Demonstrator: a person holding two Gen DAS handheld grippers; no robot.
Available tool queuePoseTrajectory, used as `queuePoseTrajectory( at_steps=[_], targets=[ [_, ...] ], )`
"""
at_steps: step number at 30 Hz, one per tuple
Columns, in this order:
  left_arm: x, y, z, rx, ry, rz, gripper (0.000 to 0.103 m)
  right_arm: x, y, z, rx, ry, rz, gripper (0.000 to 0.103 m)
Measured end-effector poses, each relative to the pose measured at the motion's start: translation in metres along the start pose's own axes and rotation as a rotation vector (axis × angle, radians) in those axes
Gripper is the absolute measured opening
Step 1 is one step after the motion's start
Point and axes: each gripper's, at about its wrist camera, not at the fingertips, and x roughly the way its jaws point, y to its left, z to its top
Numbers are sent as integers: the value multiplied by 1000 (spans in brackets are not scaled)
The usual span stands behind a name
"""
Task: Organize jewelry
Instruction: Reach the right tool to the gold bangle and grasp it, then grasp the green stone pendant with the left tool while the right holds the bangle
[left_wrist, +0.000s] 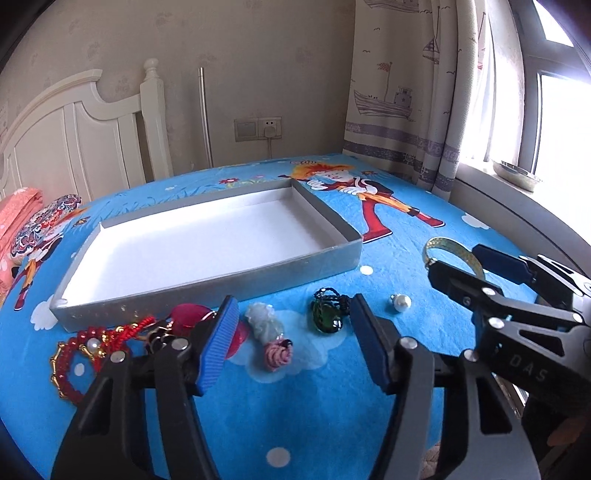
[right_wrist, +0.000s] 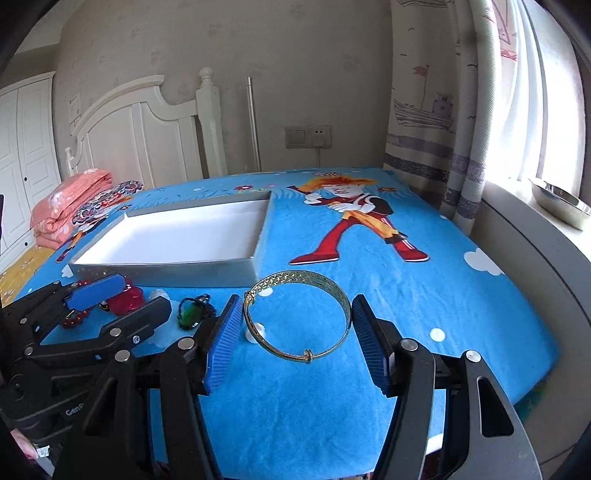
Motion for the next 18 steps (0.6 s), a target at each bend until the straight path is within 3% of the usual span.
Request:
queuePoseTrajectory(
  at_steps=[10,18],
  targets=[
    [24,-32,9,9,39,136,61,-9,-23,-10,26,-13,-7,58],
    [46,-48,9,55,109,165,43,-14,-29,-16,45,-12,1,58]
  ],
)
